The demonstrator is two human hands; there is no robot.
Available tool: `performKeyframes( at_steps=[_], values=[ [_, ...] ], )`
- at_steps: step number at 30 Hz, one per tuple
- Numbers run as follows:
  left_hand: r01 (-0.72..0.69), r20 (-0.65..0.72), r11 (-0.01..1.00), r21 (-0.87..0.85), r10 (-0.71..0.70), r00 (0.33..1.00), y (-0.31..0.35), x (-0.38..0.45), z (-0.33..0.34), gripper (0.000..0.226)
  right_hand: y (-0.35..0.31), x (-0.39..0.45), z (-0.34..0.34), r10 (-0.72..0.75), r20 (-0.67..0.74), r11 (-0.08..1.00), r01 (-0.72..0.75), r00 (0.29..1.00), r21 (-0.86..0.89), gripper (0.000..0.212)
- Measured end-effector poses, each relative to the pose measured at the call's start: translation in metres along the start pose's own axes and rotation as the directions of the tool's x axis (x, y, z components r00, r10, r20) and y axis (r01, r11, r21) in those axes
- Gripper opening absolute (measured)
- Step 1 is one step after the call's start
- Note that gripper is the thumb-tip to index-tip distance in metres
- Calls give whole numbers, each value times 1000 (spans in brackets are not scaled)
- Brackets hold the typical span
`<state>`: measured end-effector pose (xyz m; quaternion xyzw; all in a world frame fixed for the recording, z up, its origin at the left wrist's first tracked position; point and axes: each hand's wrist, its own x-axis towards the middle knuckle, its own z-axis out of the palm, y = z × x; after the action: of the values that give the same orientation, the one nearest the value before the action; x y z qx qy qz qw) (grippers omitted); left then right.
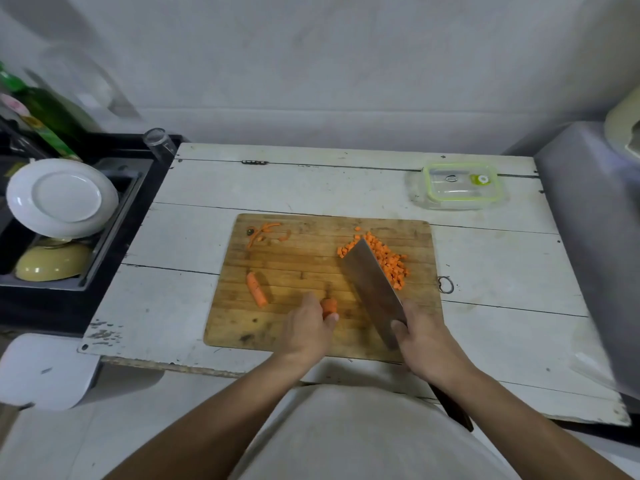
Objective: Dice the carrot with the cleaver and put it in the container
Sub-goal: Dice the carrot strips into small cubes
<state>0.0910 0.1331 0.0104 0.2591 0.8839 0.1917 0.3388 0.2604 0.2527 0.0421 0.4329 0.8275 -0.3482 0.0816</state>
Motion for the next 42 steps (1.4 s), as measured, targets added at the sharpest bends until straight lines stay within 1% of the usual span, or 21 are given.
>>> performKeyframes(
  at_steps=[1, 3, 4, 5, 6, 8, 10, 13, 17, 18, 20, 21, 23, 24, 25, 27, 29, 34, 36, 39, 42],
  values=[
    [76, 25, 991, -106, -73, 997, 0, 1, 5, 22, -2, 0, 1, -2, 10, 1000, 2, 1000, -18, 26],
    [214, 102, 917, -336, -191, 976, 3, 3, 7, 19, -5, 0, 4, -7, 29, 999, 9, 1000, -54, 28],
    [253, 124, 882, -398, -222, 967, 4, 4, 5, 18, -6, 1, 6, -11, 36, 998, 13, 999, -69, 28],
    [264, 131, 871, -415, -230, 964, 4, 3, 2, 19, -8, 0, 6, -14, 41, 997, 18, 999, -79, 29],
    [240, 116, 893, -380, -212, 970, 3, 2, -1, 22, -8, 1, 8, -22, 39, 996, 25, 999, -82, 29],
    [114, 26, 982, -153, -112, 993, -1, 1, -6, 29, -9, 1, 7, -24, 34, 997, 26, 999, -68, 29],
    [-2, -46, 1000, 7, 3, 999, -5, 3, -8, 34, -9, 3, 6, -20, 34, 999, 21, 999, -33, 26],
    [-16, -44, 999, 47, 18, 999, 1, 9, -6, 33, -7, 3, 2, -11, 26, 1000, 12, 1000, -6, 23],
    [-11, -78, 1000, 4, 11, 997, 10, 13, 6, 34, -5, 1, -2, -16, 21, 1000, 15, 1000, 10, 23],
    [3, -91, 999, -38, -6, 996, 11, 12, 8, 35, -4, 1, -2, -25, 20, 1000, 24, 1000, 12, 23],
    [81, -102, 975, -205, -104, 989, 11, 9, 8, 34, -4, 0, -3, -35, 19, 999, 35, 999, 4, 22],
    [140, -69, 937, -320, -171, 983, 10, 8, 6, 32, -5, -2, -4, -40, 19, 999, 40, 999, -2, 20],
    [295, 130, 809, -508, -267, 955, 11, 3, 2, 29, -8, -5, -3, -63, 18, 998, 63, 998, -16, 18],
    [355, 231, 761, -543, -271, 934, 11, 1, 1, 29, -9, -5, -2, -83, 17, 996, 83, 996, -35, 19],
    [384, 290, 744, -547, -262, 920, 13, 1, 2, 30, -12, -6, -1, -100, 20, 993, 101, 995, -68, 21],
    [388, 324, 748, -539, -241, 915, 17, 1, 7, 26, -19, -7, 1, -116, 24, 984, 118, 993, -131, 20],
    [379, 321, 747, -546, -231, 918, 20, 3, 11, 23, -22, -8, 4, -123, 20, 978, 125, 992, -165, 17],
    [367, 308, 770, -523, -230, 923, 19, 2, 17, 27, -21, -11, 8, -186, 6, 956, 183, 982, -231, 15],
    [370, 309, 770, -519, -235, 922, 20, 1, 18, 27, -21, -13, 9, -217, 11, 928, 210, 976, -309, 17],
    [381, 311, 750, -540, -243, 919, 21, 0, 18, 26, -23, -18, 11, -206, 68, 899, 217, 976, -381, 14],
    [364, 296, 749, -553, -232, 927, 22, -1, 18, 25, -29, -23, 13, -210, 129, 851, 246, 969, -463, 26]
  ],
)
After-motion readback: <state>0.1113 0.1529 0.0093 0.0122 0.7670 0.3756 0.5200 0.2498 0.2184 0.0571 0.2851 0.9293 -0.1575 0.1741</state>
